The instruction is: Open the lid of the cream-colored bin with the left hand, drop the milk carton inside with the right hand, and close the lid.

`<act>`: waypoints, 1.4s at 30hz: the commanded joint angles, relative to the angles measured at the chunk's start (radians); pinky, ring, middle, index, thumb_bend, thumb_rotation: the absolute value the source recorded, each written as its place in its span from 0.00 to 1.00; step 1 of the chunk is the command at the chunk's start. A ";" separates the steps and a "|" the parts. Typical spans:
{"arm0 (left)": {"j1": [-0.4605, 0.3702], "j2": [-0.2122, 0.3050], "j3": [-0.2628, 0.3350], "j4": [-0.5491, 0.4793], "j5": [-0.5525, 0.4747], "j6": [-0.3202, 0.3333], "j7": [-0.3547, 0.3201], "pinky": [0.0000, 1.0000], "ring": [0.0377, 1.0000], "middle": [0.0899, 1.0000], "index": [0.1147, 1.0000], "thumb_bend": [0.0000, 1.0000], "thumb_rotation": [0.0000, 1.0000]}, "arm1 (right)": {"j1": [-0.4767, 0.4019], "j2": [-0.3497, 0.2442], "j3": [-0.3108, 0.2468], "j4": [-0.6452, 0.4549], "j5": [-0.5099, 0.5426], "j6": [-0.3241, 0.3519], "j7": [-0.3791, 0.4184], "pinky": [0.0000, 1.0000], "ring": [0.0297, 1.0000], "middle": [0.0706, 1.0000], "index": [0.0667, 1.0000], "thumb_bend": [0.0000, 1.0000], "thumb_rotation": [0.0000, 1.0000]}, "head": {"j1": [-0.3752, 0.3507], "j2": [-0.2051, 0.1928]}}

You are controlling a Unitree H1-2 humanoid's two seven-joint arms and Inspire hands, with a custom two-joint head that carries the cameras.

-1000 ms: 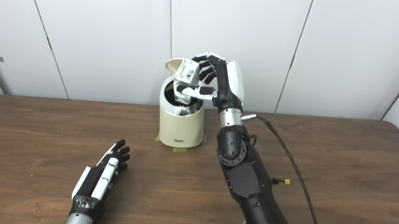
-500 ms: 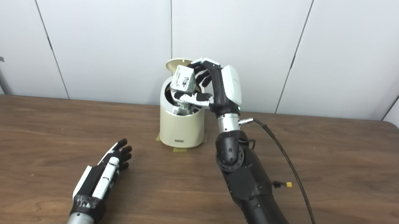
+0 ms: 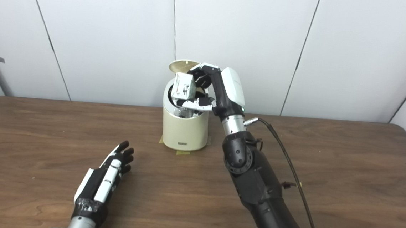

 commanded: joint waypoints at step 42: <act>-0.183 -0.003 0.091 -0.003 -0.089 0.031 0.012 0.93 0.95 0.94 0.97 0.36 0.73 | 0.065 0.004 -0.126 -0.227 0.131 0.087 0.016 0.35 0.39 0.46 0.46 0.52 0.00 | -0.009 -0.009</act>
